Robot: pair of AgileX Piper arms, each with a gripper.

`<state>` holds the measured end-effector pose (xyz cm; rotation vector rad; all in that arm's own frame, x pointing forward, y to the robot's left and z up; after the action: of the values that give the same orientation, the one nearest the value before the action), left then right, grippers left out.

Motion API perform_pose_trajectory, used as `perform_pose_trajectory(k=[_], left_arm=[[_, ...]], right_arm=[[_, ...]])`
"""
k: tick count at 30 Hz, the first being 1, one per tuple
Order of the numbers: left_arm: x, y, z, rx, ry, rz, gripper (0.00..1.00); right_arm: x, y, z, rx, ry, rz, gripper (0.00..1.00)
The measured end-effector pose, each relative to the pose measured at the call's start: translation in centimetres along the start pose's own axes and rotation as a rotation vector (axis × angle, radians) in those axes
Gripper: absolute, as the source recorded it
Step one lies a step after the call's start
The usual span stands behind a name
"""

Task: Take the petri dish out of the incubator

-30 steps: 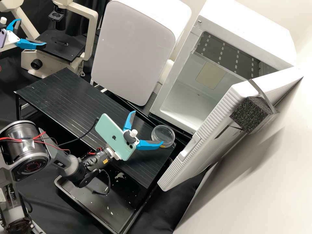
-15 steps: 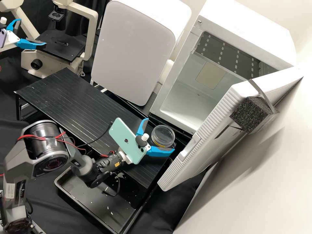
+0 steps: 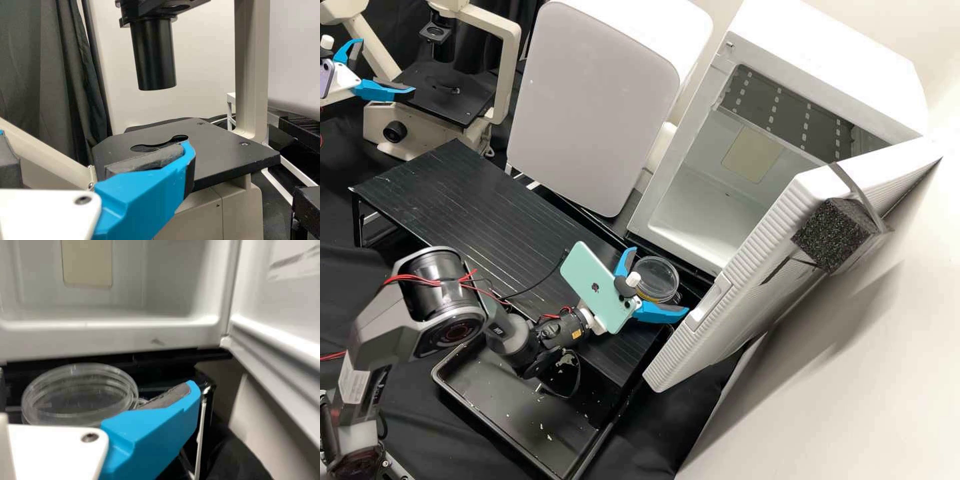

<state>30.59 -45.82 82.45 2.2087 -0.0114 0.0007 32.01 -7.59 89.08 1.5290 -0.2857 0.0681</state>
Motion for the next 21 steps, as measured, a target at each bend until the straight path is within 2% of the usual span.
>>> perform_pose_trajectory(k=[7,11,17,21], left_arm=[[0.0,0.0,0.0,0.000,0.000,0.000,1.00],[0.0,0.0,0.0,0.000,0.000,0.000,1.00],[0.0,0.0,0.0,0.000,0.000,0.000,1.00],[0.0,0.0,0.0,0.000,0.000,0.000,1.00]], right_arm=[[1.1,0.0,0.2,-0.005,0.004,0.005,1.00],[1.5,0.1,0.2,0.005,0.012,0.007,1.00],[2.0,0.0,0.6,0.049,0.005,-0.091,1.00],[1.8,0.5,1.0,0.057,0.026,-0.127,1.00]])
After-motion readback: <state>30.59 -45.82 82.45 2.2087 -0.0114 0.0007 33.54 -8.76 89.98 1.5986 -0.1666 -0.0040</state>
